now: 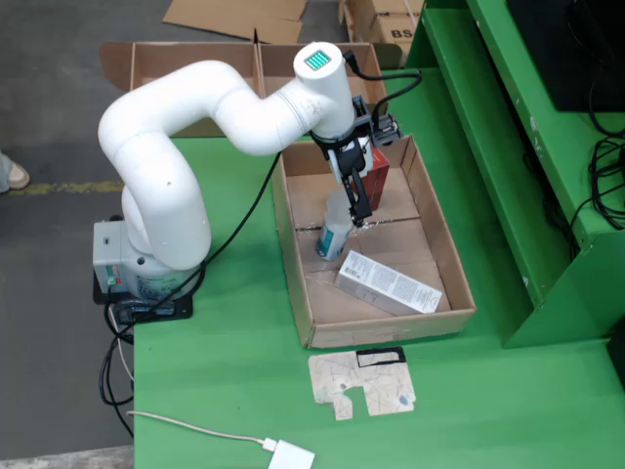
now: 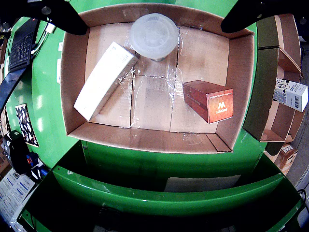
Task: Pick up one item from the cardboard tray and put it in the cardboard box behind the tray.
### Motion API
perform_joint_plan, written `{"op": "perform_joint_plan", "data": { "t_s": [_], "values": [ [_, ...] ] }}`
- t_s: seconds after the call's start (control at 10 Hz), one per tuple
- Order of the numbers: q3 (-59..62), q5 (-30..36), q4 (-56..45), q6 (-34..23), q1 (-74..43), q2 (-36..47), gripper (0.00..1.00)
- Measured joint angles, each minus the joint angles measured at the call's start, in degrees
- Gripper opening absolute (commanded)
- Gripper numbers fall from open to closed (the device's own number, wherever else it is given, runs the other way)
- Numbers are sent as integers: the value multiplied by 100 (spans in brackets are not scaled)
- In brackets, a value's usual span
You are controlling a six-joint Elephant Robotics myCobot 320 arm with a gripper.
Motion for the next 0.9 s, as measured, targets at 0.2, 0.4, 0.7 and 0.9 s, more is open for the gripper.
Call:
{"op": "perform_joint_plan", "data": {
  "t_s": [0.2,0.4,0.7,0.9],
  "values": [
    [-44,-35,-35,61,53,0,100],
    [-202,-26,141,88,36,-9,100],
    [-449,228,589,-53,-246,-378,100],
    [-580,281,677,-62,-263,-440,100]
  ]
}}
